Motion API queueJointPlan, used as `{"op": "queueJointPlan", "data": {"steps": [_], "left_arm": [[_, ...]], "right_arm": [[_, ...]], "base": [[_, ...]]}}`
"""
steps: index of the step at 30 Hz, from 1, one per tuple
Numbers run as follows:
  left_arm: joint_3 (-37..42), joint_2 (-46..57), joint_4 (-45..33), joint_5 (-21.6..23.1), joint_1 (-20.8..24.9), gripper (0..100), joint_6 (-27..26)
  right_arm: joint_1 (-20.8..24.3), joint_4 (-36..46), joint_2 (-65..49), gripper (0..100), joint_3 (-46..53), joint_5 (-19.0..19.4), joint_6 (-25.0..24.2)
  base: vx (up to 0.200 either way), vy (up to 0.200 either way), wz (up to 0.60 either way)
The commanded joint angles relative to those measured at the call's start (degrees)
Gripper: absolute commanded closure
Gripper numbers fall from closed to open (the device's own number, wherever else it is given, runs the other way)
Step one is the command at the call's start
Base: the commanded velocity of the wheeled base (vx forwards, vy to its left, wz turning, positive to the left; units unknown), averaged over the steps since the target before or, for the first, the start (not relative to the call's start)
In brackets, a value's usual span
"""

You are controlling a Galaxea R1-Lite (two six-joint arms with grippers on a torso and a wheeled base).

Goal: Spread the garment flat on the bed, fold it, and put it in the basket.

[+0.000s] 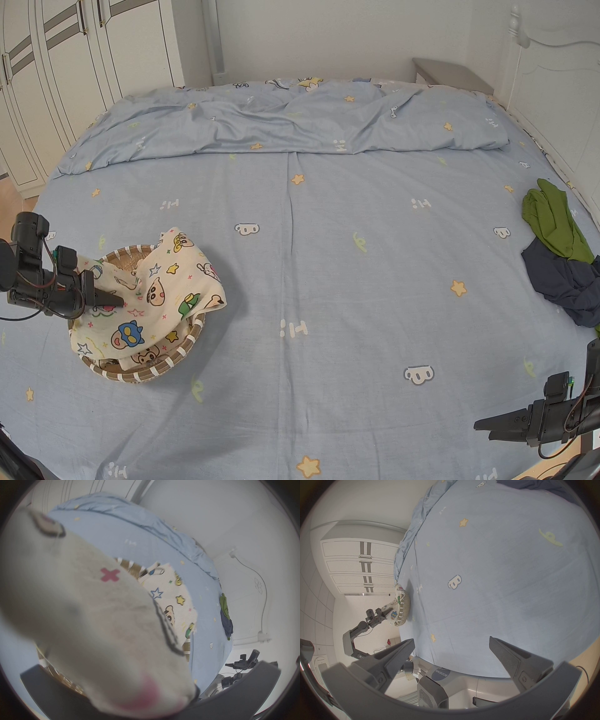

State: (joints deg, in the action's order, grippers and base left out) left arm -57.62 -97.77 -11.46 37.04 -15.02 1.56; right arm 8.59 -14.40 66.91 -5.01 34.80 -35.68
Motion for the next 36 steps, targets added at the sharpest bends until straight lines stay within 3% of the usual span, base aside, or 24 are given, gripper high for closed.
{"op": "queueJointPlan", "data": {"steps": [1, 9, 10, 14, 23, 24, 26, 33, 36], "left_arm": [[2.1, -4.5, -0.7, -0.1, -0.7, 100, 1.1], [0.6, -5.9, -0.7, -1.0, 2.5, 100, 7.8], [0.4, -5.8, -0.8, -1.4, 2.8, 0, 8.0], [0.4, -5.8, -0.7, -3.2, 4.2, 0, 8.2], [1.6, -0.6, -0.8, -15.2, 5.7, 0, 8.1], [2.1, 3.0, -0.8, -18.5, 5.7, 0, 8.1], [2.3, 4.9, -0.9, -19.6, 5.7, 0, 8.2], [0.4, 20.4, -10.7, -21.6, 6.0, 0, 6.3], [-0.2, 26.0, -15.0, -25.1, 5.6, 0, 2.0]], "right_arm": [[0.1, 0.0, 0.0, 0, 0.0, 0.0, 0.0], [-0.2, 0.0, -0.1, 0, 0.1, 0.0, 0.1], [-0.2, 0.0, -0.1, 0, 0.1, 0.0, 0.1], [-0.1, 0.1, -0.3, 0, 0.1, 0.0, 0.1], [0.2, 0.1, -0.5, 0, 0.3, 0.1, 0.2], [0.2, 0.1, -0.6, 0, 0.4, 0.1, 0.2], [0.2, 0.0, -0.6, 0, 0.4, 0.1, 0.2], [0.3, 0.1, -0.6, 0, 0.5, 0.1, 0.3], [0.3, 0.2, -1.4, 0, 0.5, 0.0, 0.2]], "base": [[0.0, 0.0, 0.0], [0.0, 0.0, 0.0], [0.0, 0.0, 0.0], [0.0, 0.0, 0.0], [0.0, 0.0, 0.0], [0.0, 0.0, 0.0], [0.0, 0.0, 0.0], [0.0, 0.0, 0.0], [0.0, 0.0, 0.0]]}}
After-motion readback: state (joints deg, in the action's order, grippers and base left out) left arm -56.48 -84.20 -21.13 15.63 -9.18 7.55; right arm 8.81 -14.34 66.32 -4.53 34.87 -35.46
